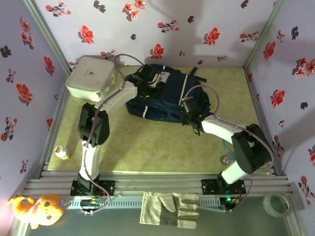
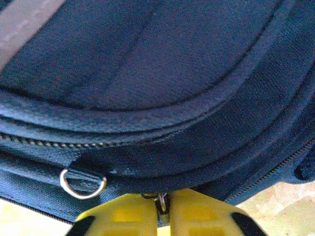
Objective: Pack books, pencil case, and school supplies into a backpack
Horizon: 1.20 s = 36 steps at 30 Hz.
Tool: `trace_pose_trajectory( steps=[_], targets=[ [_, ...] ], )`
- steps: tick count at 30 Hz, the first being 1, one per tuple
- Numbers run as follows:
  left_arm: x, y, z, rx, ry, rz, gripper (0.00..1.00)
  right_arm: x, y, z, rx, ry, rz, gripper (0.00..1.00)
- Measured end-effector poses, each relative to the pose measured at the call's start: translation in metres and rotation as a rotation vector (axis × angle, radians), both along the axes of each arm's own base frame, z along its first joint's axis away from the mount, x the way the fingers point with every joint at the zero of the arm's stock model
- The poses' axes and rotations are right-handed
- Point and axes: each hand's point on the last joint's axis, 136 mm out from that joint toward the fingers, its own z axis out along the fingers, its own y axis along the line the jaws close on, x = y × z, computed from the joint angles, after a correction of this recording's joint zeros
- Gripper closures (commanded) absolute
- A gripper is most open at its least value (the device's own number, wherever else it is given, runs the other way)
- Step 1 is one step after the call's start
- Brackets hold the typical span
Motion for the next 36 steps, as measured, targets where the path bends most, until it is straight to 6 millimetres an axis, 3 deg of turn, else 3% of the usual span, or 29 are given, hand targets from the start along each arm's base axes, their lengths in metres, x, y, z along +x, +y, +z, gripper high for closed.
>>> trace_pose_trajectory(
  steps=[4,12,18,22,26,30,36],
  targets=[
    [0.0,0.0,0.0,0.0,-0.002,0.0,1.0,0.002,-0.006,0.004,-0.011,-0.019,-0.03,0.98],
    [0.0,-0.009,0.003,-0.029,-0.012,-0.031,1.0,0.011,-0.042,0.019,0.028,-0.068,-0.193,1.0],
    [-0.001,-0.011,0.004,-0.019,-0.026,-0.069,1.0,0.005,-0.038,0.025,0.075,-0.047,-0.18,1.0],
    [0.002,-0.008,0.003,0.012,-0.051,-0.097,1.0,-0.011,-0.02,0.042,0.118,-0.048,-0.114,1.0],
    [0.013,-0.002,0.01,0.03,-0.086,-0.084,0.66,-0.031,0.011,0.051,0.182,-0.026,-0.022,1.0],
    [0.027,0.007,0.022,-0.01,-0.133,-0.006,0.47,-0.048,0.044,0.047,0.281,0.041,0.046,1.0],
    [0.0,0.047,0.03,-0.074,-0.115,0.15,0.39,-0.051,0.098,0.038,0.395,0.125,0.127,1.0]
  ],
)
